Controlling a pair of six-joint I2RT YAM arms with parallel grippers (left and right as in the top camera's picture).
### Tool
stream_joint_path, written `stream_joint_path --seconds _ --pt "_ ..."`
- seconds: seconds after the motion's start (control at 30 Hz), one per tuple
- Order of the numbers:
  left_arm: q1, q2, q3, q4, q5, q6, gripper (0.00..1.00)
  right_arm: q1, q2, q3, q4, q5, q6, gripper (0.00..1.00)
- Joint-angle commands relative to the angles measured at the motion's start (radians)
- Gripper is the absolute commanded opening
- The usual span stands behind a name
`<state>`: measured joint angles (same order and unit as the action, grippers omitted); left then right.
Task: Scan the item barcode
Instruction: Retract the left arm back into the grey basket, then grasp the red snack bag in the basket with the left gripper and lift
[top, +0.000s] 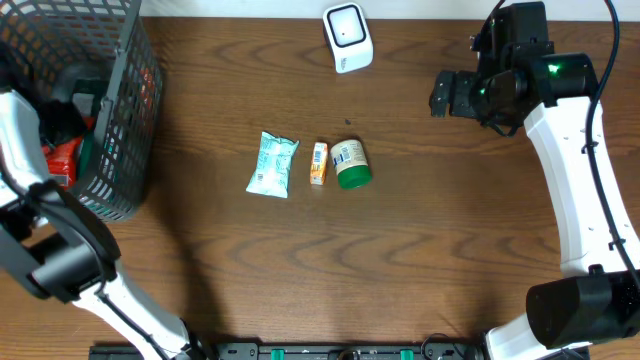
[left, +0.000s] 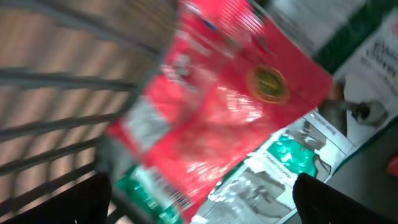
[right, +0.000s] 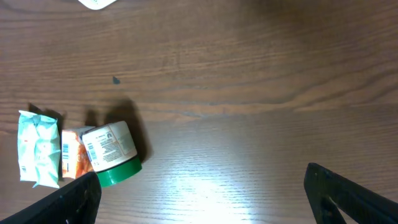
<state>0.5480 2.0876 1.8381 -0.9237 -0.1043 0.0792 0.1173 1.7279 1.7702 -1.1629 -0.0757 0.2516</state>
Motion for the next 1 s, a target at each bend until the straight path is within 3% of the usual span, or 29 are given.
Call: stream_joint_path --seconds 0.0,0.57,0.73,0.83,0.97 --pt "-0.001 0.034 -0.003 0.008 0.074 0.092 0.94 0.002 0.004 0.017 -0.001 -0.005 -0.010 0.99" --pt "0.022 0.139 -0.031 0.052 -0.041 0.111 0.92 0.002 0.004 0.017 -0.001 -0.004 -0.010 0.99" --pt "0.031 0.144 -0.031 0.096 -0.054 0.111 0.74 0.002 0.004 0.017 -0.001 -0.004 -0.010 0.99" --pt "0.032 0.144 -0.031 0.119 -0.055 0.111 0.72 0.002 0.004 0.017 -0.001 -0.005 -0.010 0.99" --pt "0.032 0.145 -0.031 0.144 -0.055 0.111 0.55 0.002 0.004 0.017 -0.001 -0.005 -0.010 0.99"
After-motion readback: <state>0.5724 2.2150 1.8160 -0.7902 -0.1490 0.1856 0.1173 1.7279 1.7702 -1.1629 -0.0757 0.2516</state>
